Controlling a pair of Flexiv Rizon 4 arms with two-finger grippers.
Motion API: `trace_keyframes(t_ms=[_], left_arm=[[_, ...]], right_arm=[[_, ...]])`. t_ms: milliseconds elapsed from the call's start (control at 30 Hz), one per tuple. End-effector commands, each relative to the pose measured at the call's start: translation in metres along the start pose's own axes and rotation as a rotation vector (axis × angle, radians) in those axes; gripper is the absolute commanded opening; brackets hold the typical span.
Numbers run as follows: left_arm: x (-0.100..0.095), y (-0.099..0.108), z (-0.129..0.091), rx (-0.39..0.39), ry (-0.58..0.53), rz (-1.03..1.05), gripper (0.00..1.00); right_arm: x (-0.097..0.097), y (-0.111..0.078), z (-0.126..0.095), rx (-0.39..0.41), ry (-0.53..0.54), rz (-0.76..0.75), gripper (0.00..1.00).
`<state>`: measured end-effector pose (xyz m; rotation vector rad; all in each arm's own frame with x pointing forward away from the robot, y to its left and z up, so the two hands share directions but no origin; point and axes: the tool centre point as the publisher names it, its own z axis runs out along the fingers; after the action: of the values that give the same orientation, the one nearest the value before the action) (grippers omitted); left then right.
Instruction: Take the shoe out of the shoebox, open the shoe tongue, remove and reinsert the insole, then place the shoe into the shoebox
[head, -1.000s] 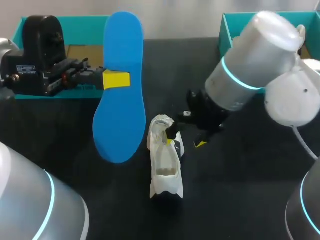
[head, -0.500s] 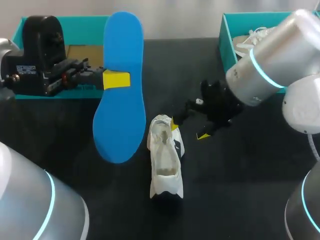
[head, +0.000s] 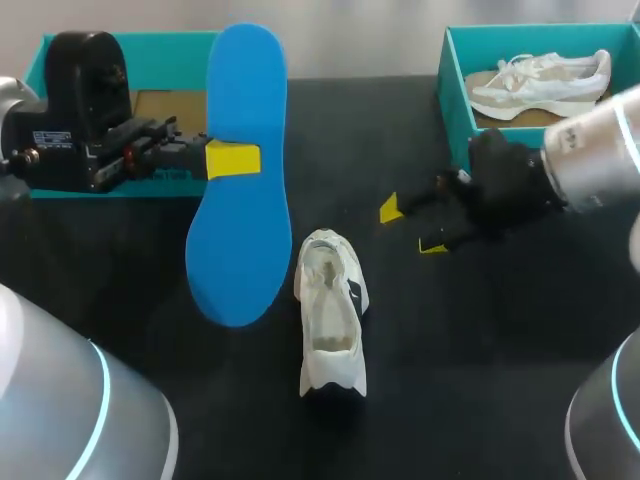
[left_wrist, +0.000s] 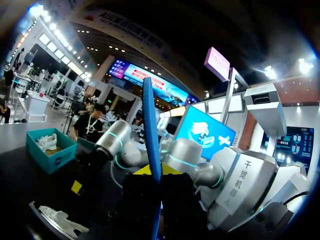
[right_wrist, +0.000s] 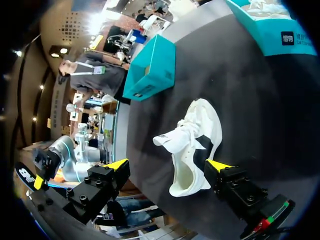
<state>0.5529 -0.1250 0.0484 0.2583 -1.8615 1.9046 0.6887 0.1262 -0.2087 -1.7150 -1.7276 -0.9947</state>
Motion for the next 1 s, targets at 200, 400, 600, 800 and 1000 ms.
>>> trace_keyframes(t_ms=[200, 400, 600, 800, 1000], left_arm=[[0.0, 0.0, 0.001, 0.001, 0.0, 0.0, 0.0], [-0.005, 0.001, -0.008, 0.026, -0.059, 0.118, 0.0], [-0.014, -0.005, -0.014, 0.02, -0.122, 0.324, 0.0], [-0.023, -0.003, -0.014, 0.061, -0.209, 0.657, 0.0], [-0.022, 0.001, -0.015, 0.112, -0.275, 0.798, 0.0]], right_arm=[[0.009, 0.018, -0.007, -0.075, 0.172, 0.009, 1.0], [0.026, 0.031, -0.011, -0.078, 0.217, 0.013, 1.0], [0.038, 0.034, -0.013, -0.069, 0.239, 0.019, 1.0], [0.046, 0.034, -0.018, -0.08, 0.307, 0.014, 1.0], [0.046, 0.034, -0.018, -0.095, 0.313, 0.003, 1.0]])
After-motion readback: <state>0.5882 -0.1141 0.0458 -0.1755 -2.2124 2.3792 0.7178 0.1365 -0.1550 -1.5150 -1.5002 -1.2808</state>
